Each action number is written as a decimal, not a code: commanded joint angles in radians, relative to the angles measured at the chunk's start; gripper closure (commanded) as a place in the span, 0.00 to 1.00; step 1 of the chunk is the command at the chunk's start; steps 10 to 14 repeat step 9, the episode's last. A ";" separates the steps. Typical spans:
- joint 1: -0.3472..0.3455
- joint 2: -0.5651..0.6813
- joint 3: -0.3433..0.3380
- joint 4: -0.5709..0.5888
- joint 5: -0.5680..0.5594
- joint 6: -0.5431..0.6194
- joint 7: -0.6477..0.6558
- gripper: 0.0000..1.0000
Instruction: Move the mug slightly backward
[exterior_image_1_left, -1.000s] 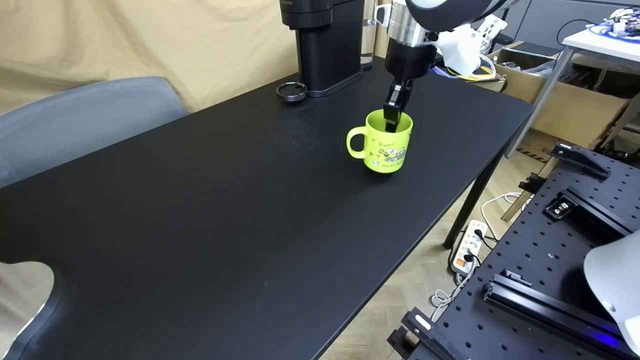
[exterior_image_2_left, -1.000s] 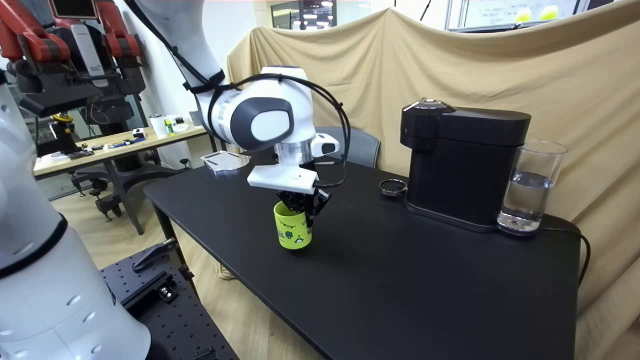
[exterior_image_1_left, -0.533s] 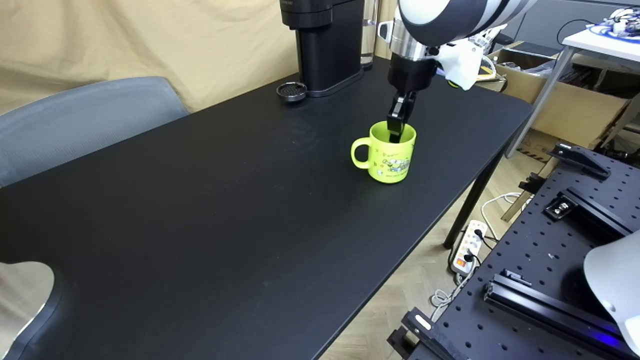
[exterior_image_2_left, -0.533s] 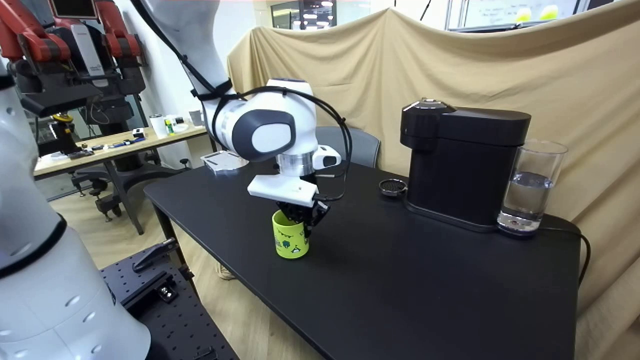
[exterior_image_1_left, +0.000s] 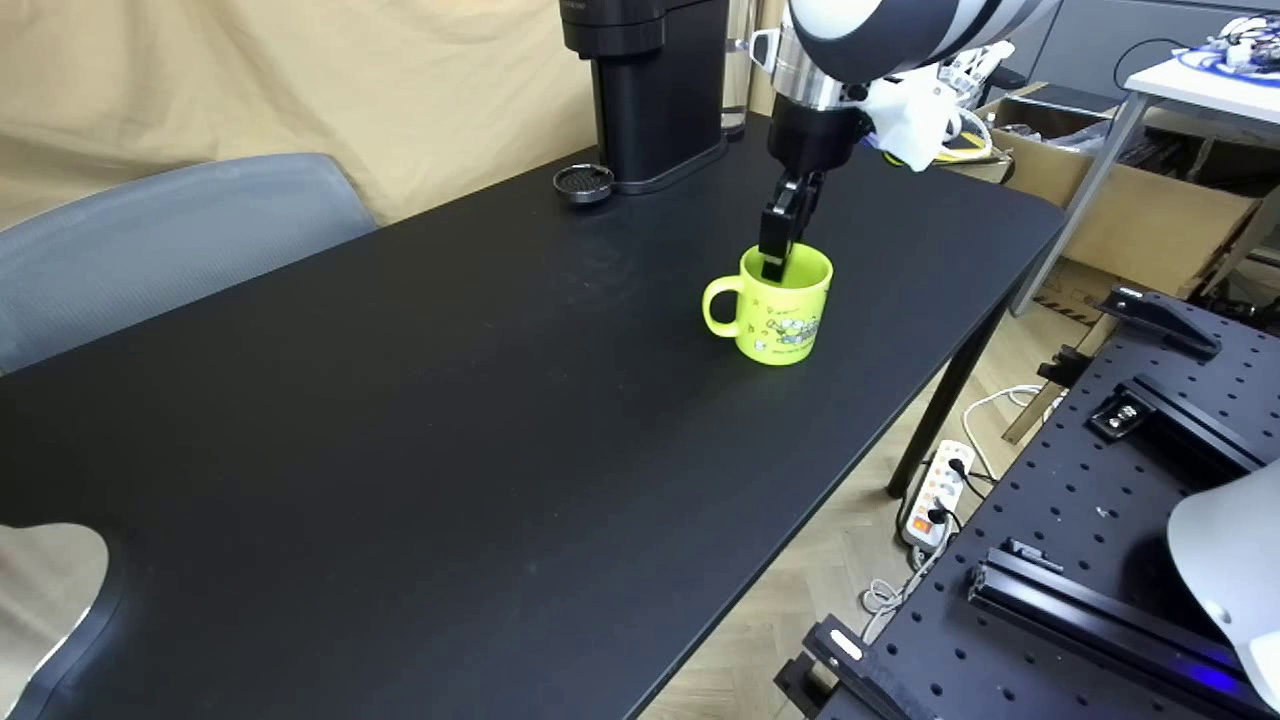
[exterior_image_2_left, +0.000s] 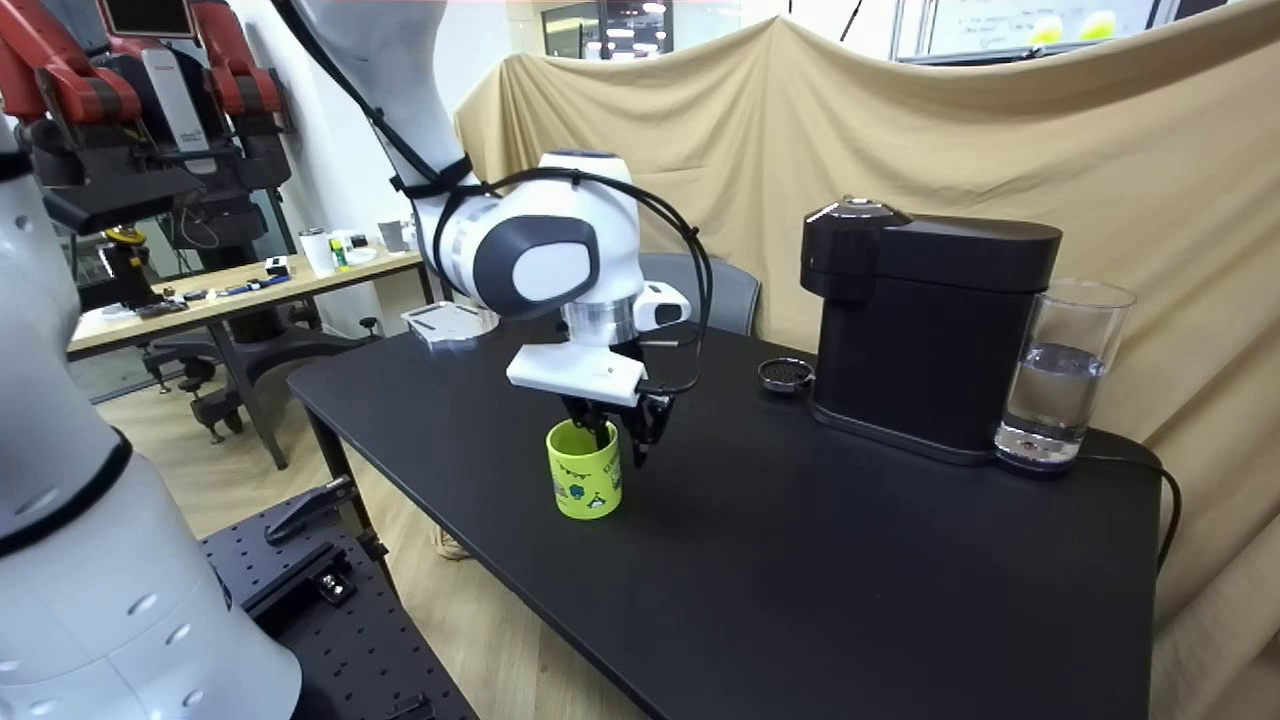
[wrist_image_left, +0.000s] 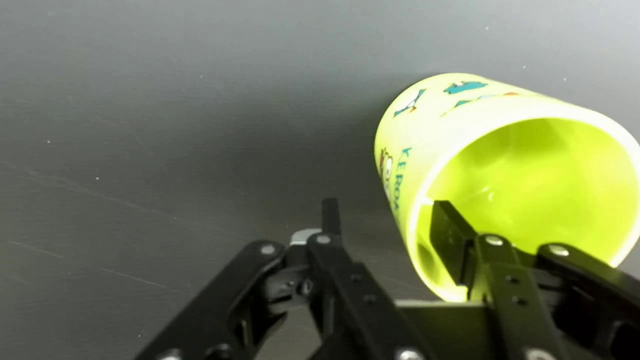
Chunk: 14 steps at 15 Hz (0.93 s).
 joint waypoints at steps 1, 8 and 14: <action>-0.020 -0.036 0.030 0.005 0.029 -0.001 0.002 0.18; 0.001 -0.154 0.048 0.014 0.179 -0.122 -0.065 0.00; 0.011 -0.172 0.040 0.017 0.205 -0.141 -0.083 0.00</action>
